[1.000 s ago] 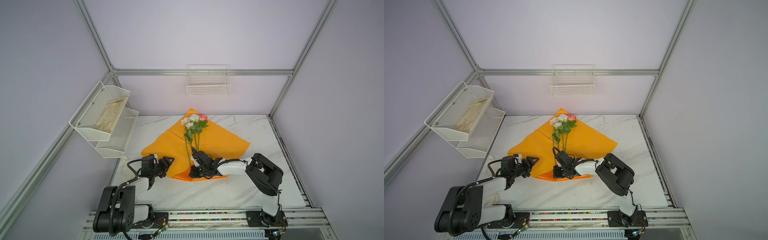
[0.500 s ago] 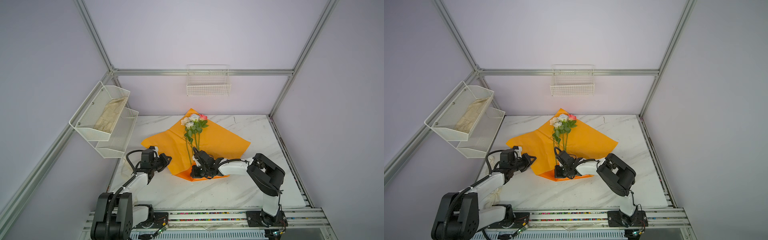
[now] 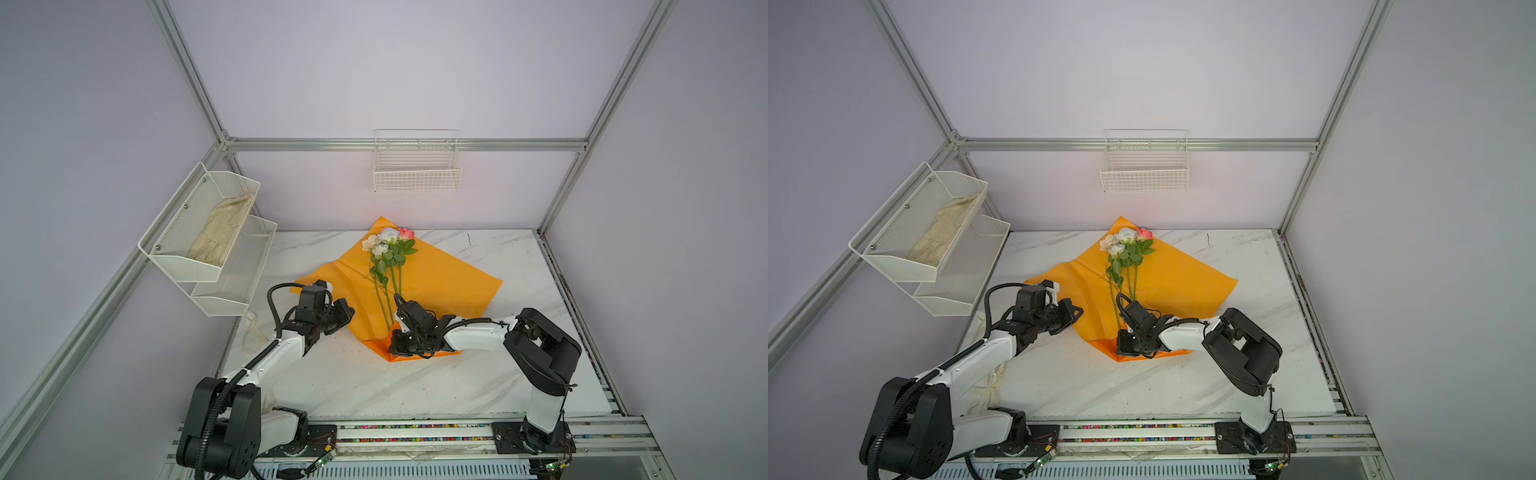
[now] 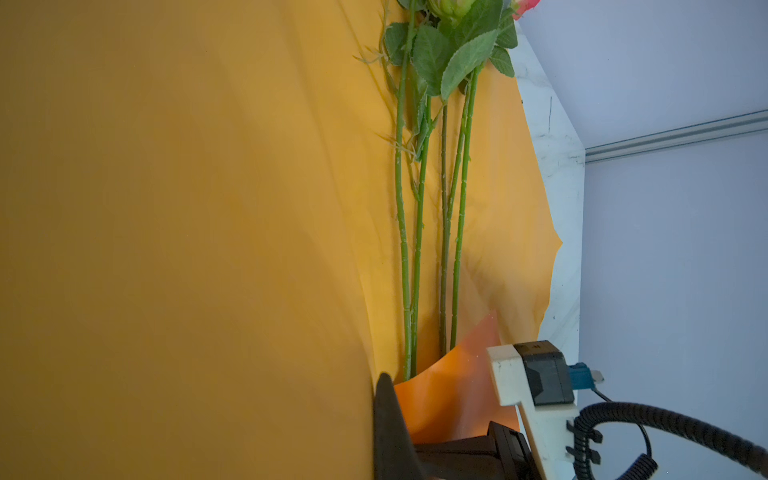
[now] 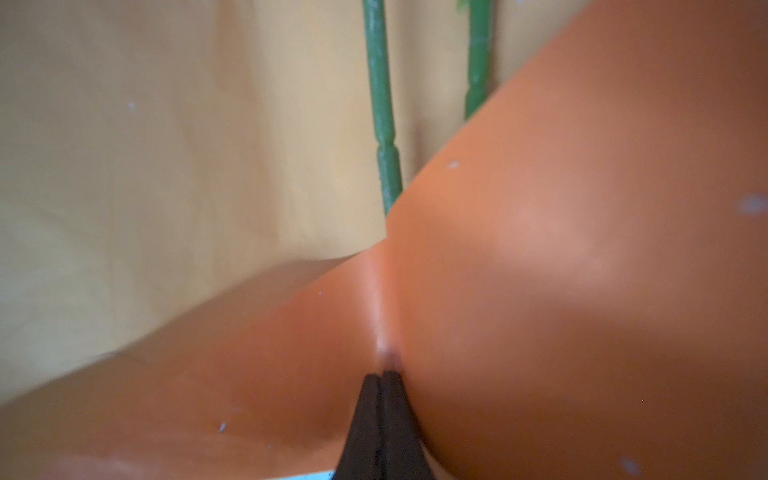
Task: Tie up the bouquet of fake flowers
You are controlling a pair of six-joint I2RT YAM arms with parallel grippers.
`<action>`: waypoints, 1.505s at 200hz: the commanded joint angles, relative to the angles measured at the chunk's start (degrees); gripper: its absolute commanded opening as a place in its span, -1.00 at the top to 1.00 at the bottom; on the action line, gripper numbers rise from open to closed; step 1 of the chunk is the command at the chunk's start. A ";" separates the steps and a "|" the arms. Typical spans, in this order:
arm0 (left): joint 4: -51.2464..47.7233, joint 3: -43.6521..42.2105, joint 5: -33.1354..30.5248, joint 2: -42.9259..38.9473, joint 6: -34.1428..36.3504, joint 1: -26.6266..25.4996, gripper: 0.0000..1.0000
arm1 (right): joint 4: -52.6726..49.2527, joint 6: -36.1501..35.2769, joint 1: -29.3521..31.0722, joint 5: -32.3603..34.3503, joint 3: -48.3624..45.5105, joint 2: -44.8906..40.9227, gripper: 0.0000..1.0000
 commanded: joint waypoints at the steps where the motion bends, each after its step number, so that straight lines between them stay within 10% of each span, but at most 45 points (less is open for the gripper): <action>1: -1.61 8.07 -0.14 1.52 2.16 -2.28 1.00 | -1.31 0.45 -0.81 0.36 -0.76 -1.87 0.93; 83: -6.78 11.67 -7.06 2.97 2.12 -4.86 1.00 | -2.04 -1.22 -1.37 -1.90 -2.90 -11.83 0.64; 175: -5.74 14.87 -2.27 6.81 5.43 -6.54 1.00 | -5.61 -3.09 -1.30 3.00 -2.60 -4.60 0.96; 301: -12.72 34.51 -2.74 24.87 8.15 -15.67 0.97 | 3.36 0.35 -5.49 0.60 -9.55 -14.56 0.69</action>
